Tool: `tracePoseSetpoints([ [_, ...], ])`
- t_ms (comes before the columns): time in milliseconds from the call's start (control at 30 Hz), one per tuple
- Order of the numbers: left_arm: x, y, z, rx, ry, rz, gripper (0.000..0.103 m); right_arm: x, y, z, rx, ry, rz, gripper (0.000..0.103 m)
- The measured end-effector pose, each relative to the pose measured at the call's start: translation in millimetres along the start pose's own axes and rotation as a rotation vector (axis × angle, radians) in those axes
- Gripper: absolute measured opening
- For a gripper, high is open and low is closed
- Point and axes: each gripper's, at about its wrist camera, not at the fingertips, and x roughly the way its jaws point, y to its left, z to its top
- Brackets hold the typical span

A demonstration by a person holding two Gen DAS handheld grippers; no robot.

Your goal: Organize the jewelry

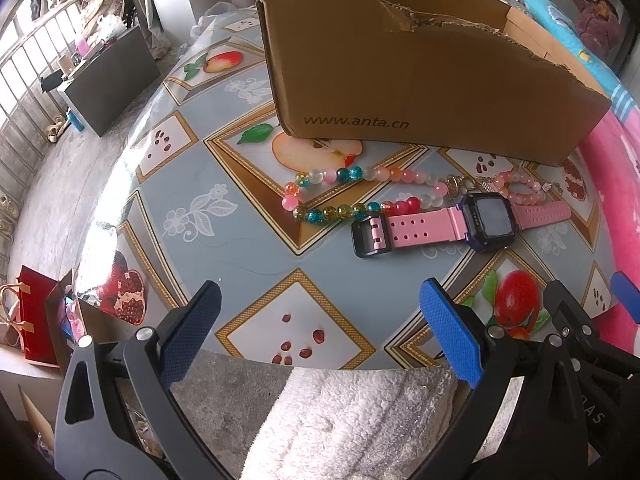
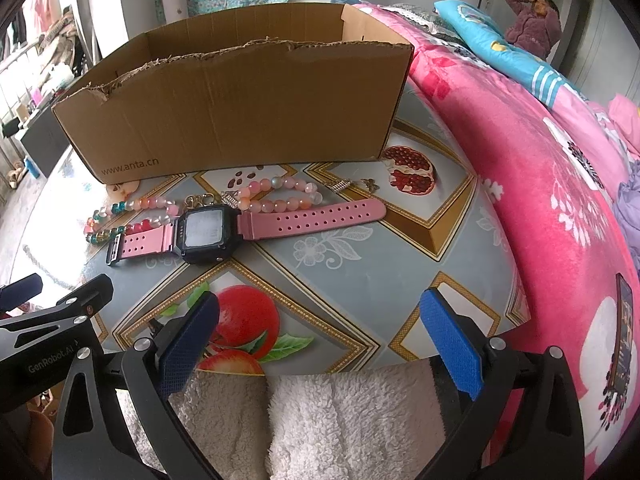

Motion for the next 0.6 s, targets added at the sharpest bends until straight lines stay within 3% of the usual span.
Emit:
tracePoseSetpoints([
  [600,1.0,4.6,-1.3,-0.005,0.004,0.002,0.095,1.7,1.5,1.1,-0.003,0.003,0.001,0.098],
])
